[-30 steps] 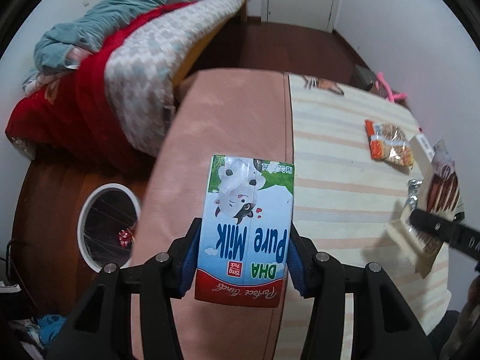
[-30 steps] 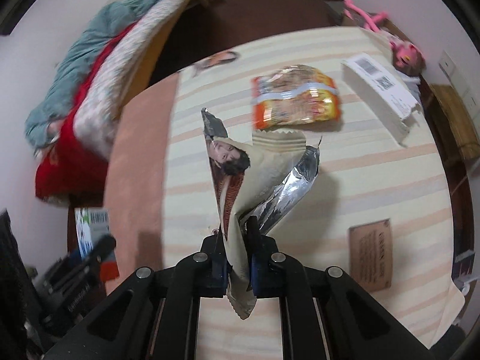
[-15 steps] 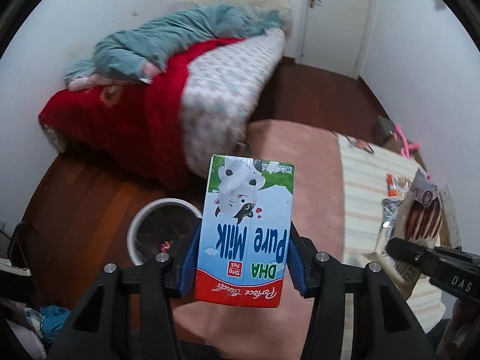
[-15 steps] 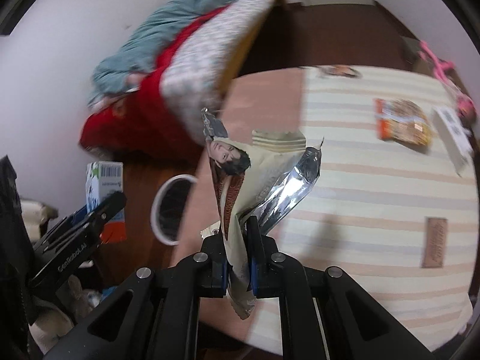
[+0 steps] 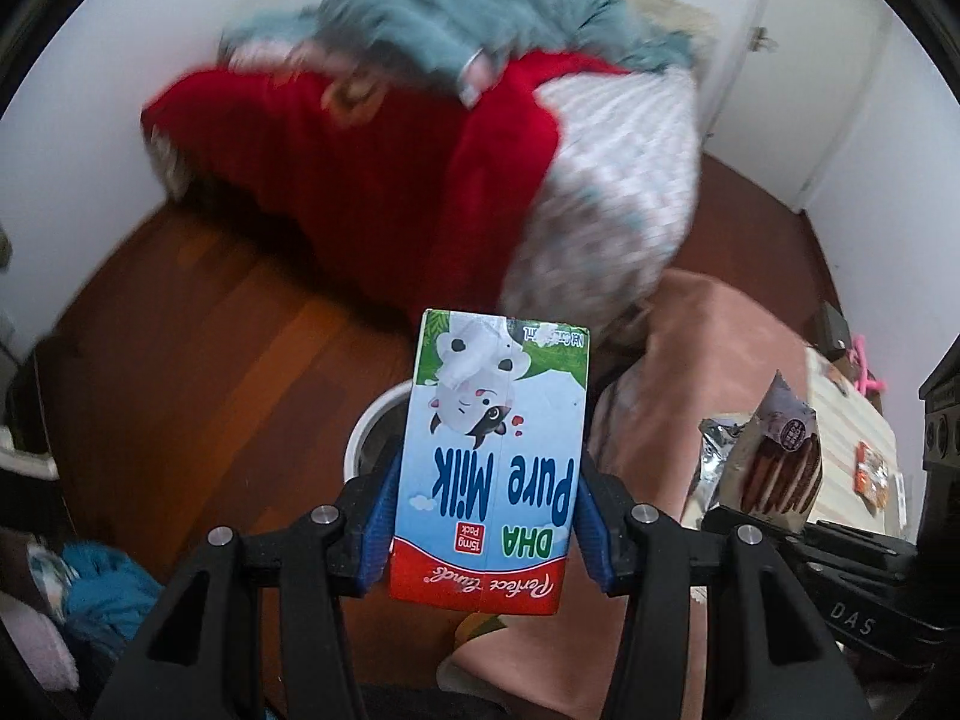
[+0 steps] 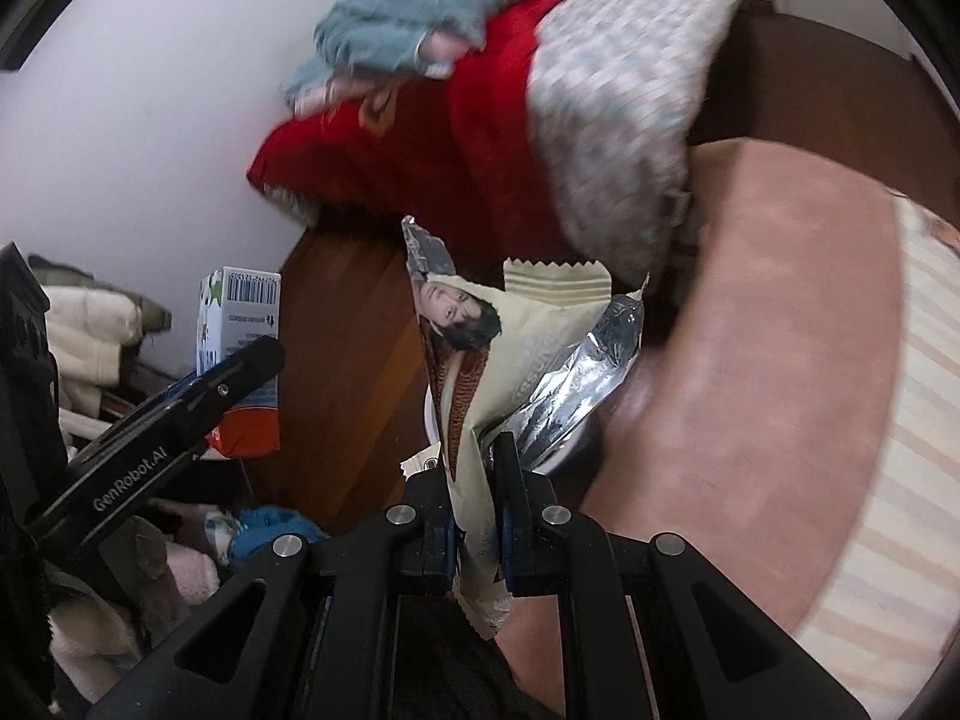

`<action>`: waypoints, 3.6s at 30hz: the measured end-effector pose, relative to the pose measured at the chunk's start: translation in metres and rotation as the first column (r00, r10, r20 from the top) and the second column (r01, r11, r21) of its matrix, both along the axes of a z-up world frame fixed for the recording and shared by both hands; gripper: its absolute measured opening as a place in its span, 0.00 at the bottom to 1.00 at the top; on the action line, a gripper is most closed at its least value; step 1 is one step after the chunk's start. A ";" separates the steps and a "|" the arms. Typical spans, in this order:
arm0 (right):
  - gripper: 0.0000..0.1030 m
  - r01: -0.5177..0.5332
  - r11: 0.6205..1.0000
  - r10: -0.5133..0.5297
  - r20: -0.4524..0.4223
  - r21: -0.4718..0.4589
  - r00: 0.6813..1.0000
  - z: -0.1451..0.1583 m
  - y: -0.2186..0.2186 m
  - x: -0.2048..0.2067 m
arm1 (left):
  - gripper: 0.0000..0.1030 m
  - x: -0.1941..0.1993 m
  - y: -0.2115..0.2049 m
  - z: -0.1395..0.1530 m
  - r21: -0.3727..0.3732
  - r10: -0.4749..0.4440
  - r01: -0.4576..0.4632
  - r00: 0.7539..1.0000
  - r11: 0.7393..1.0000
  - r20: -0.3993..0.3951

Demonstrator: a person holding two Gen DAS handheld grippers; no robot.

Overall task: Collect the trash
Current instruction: 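Carry the milk carton and beige wrapper over the bin and release both, then move both open tools back toward the table, then grasp the orange snack bag with the left tool while the right tool grasps the white box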

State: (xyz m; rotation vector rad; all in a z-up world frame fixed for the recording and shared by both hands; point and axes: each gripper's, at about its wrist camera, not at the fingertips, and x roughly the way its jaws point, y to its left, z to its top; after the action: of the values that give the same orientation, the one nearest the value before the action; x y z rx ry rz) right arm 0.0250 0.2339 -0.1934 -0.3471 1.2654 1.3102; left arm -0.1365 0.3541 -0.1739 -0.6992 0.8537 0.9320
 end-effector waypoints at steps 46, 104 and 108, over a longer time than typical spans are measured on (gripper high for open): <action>1.00 -0.148 0.880 0.255 0.187 -0.451 0.949 -0.199 0.160 -0.021 | 0.96 -0.037 0.071 -0.162 -0.192 0.128 -0.173 0.966 0.966 -0.226; 0.80 0.572 0.785 -0.484 0.342 -0.238 0.806 -0.038 -0.287 0.401 | 0.95 0.409 -0.224 -0.086 -0.150 -0.435 0.419 0.896 0.895 -0.090; 0.80 0.563 0.771 -0.488 0.293 -0.297 0.822 -0.075 -0.299 0.451 | 0.95 0.466 -0.238 -0.107 -0.222 -0.498 0.473 0.864 0.853 -0.071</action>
State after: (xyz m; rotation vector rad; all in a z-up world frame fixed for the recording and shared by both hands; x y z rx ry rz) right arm 0.4755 -0.0655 -0.2680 -0.3427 1.3116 0.5301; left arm 0.3292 0.1165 -0.2807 -0.5547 1.1825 0.4371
